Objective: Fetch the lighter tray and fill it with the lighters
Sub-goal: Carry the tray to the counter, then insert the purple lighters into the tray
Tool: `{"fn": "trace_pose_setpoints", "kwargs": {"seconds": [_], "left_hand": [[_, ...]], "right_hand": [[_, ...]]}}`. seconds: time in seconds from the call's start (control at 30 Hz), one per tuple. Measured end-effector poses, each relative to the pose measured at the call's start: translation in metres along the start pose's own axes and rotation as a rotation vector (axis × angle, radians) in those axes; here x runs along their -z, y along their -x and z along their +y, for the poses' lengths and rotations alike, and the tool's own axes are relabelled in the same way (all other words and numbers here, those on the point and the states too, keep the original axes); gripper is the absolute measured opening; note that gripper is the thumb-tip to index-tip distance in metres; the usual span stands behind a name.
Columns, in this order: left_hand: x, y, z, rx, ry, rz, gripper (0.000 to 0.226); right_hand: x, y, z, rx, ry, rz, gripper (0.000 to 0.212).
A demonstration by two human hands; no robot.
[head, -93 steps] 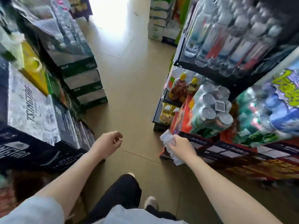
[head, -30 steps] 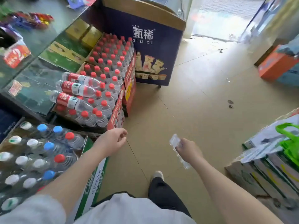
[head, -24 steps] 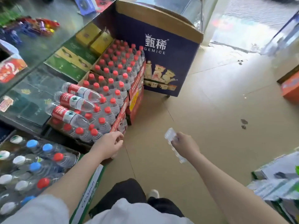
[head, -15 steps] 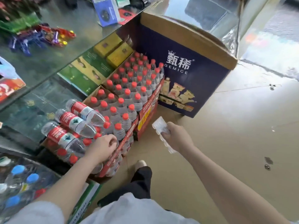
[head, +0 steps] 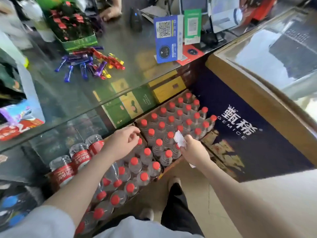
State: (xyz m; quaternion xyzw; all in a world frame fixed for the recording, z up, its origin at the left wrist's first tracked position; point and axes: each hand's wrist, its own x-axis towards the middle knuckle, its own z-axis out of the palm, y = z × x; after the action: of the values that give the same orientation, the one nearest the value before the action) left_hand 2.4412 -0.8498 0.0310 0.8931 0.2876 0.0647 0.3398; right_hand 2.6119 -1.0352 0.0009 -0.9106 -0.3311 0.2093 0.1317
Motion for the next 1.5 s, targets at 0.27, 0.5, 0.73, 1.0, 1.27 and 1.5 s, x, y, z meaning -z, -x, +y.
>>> {"fn": "trace_pose_setpoints", "kwargs": {"seconds": [0.27, 0.5, 0.73, 1.0, 1.27, 1.5], "left_hand": [[0.013, -0.064, 0.000, 0.191, -0.093, 0.434, 0.038], [0.039, -0.072, -0.031, 0.463, -0.360, 0.506, 0.060], [0.050, -0.051, -0.066, 0.620, -0.407, 0.383, 0.076], [0.085, -0.033, -0.096, 0.368, -0.416, 0.331, 0.079], [0.107, -0.036, -0.109, 0.307, -0.190, 0.377, 0.079], [0.120, -0.062, -0.104, 0.375, -0.173, 0.300, 0.106]], "right_hand": [[0.061, -0.123, -0.061, 0.633, 0.014, 0.082, 0.019], [0.081, -0.177, -0.120, 1.129, 0.213, 0.348, 0.030], [0.059, -0.192, -0.180, 1.217, 0.439, 0.358, 0.051], [0.007, -0.175, -0.231, 1.149, 0.481, 0.173, 0.055], [-0.002, -0.165, -0.243, 1.081, 0.365, -0.014, 0.055], [0.029, -0.198, -0.268, 0.799, 0.062, 0.140, 0.045]]}}
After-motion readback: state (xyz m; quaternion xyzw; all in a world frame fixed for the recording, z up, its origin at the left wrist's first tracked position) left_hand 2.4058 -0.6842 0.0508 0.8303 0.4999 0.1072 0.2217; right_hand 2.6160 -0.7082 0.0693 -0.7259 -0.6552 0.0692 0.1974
